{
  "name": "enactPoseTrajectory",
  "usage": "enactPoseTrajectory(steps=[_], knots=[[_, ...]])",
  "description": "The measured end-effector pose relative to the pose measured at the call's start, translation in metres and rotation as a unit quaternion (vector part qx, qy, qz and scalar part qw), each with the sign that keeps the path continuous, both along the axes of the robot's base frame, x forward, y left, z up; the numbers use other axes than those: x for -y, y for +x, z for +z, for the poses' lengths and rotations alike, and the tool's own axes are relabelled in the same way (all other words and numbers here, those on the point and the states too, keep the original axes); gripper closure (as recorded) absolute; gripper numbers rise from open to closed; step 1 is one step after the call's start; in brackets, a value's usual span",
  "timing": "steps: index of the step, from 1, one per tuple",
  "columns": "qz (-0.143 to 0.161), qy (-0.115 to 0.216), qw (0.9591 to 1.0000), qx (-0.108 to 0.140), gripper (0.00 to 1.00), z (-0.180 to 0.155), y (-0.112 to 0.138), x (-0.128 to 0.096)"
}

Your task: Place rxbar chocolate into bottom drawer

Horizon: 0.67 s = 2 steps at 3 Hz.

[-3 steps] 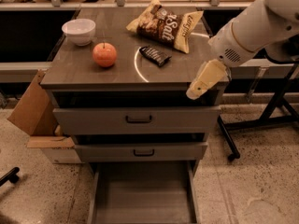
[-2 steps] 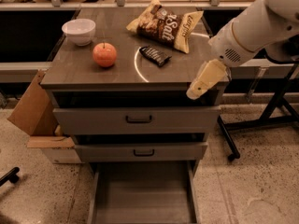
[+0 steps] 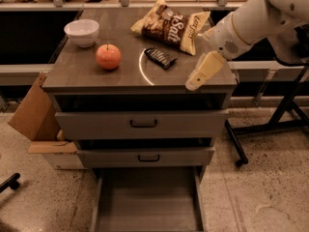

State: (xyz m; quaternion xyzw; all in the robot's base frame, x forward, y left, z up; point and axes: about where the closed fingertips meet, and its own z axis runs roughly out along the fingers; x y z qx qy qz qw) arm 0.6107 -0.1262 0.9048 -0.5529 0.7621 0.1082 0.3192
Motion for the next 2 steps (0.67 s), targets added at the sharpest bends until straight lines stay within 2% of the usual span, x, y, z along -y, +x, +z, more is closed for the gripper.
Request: enactPoseTrajectory(steps=[1, 2], knots=[[0.017, 0.015, 0.9997, -0.002, 0.0, -0.01, 0.026, -0.018], [0.017, 0.03, 0.9993, -0.009, 0.0, -0.03, 0.049, -0.04]])
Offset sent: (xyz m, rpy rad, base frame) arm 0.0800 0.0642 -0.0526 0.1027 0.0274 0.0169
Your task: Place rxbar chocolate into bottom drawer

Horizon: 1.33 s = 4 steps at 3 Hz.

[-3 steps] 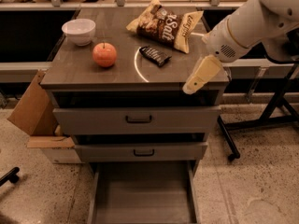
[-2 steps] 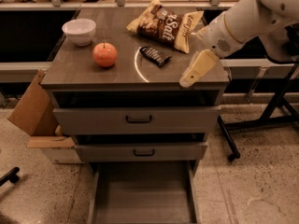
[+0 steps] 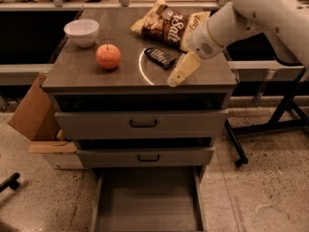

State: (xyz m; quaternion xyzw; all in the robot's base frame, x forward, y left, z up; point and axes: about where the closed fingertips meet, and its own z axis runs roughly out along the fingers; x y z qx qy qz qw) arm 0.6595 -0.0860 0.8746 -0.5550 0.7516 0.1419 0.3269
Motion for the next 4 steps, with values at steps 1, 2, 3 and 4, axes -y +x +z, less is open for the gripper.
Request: enactPoseTrajectory(steps=[1, 2, 3, 4], knots=[[-0.01, 0.03, 0.9995, -0.005, 0.0, -0.012, 0.019, -0.014], [-0.026, 0.073, 0.9969, -0.013, 0.0, -0.021, 0.039, -0.021], [-0.045, 0.097, 0.9942, -0.013, 0.0, -0.029, 0.062, -0.031], [-0.055, 0.104, 0.993, -0.011, 0.0, -0.035, 0.074, -0.037]])
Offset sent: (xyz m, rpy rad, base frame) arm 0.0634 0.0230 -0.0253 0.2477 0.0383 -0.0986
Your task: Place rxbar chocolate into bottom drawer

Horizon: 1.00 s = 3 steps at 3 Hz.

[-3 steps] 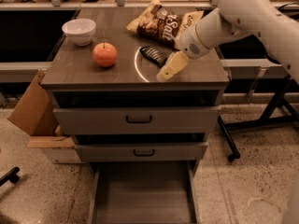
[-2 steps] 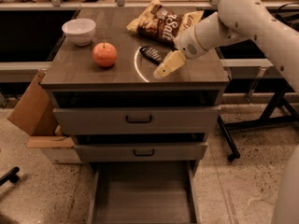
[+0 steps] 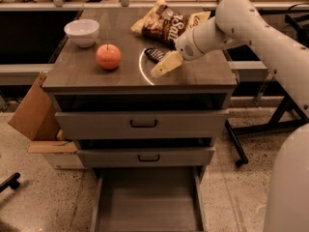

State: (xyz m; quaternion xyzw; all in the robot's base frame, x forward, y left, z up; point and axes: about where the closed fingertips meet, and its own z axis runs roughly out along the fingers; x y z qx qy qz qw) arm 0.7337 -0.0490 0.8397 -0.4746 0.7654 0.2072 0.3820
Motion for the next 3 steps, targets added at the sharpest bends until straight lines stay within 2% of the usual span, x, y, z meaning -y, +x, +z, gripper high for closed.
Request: enactPoseTrajectory(steps=[1, 2, 3], knots=[[-0.009, 0.013, 0.9999, -0.004, 0.03, -0.005, 0.013, -0.01], [-0.011, 0.017, 0.9998, -0.01, 0.34, -0.008, 0.019, -0.017], [-0.011, 0.016, 0.9997, -0.014, 0.57, -0.01, 0.02, -0.022]])
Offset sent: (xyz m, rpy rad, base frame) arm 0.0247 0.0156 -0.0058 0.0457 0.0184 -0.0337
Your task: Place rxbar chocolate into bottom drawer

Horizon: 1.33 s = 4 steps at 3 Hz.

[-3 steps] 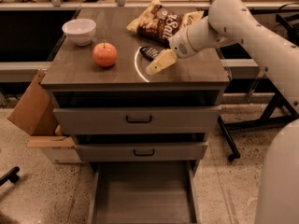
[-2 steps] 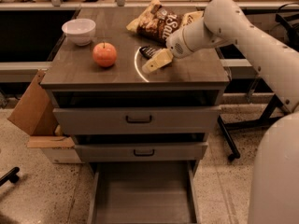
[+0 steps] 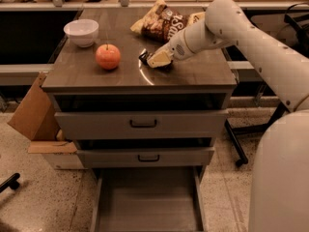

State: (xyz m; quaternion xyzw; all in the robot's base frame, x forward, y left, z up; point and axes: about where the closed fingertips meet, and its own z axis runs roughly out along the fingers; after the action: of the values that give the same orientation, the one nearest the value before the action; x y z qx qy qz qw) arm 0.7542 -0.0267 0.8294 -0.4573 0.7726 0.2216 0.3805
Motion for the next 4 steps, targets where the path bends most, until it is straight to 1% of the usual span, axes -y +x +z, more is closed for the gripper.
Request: enactPoseTrajectory(steps=[1, 2, 3, 4], knots=[[0.01, -0.002, 0.9999, -0.002, 0.8, -0.001, -0.002, -0.006], [0.028, 0.0, 0.9995, 0.013, 1.0, 0.014, -0.014, -0.009], [0.045, 0.007, 0.998, 0.044, 1.0, 0.037, -0.042, -0.005], [0.065, 0.018, 0.996, 0.059, 1.0, 0.049, -0.078, 0.004]])
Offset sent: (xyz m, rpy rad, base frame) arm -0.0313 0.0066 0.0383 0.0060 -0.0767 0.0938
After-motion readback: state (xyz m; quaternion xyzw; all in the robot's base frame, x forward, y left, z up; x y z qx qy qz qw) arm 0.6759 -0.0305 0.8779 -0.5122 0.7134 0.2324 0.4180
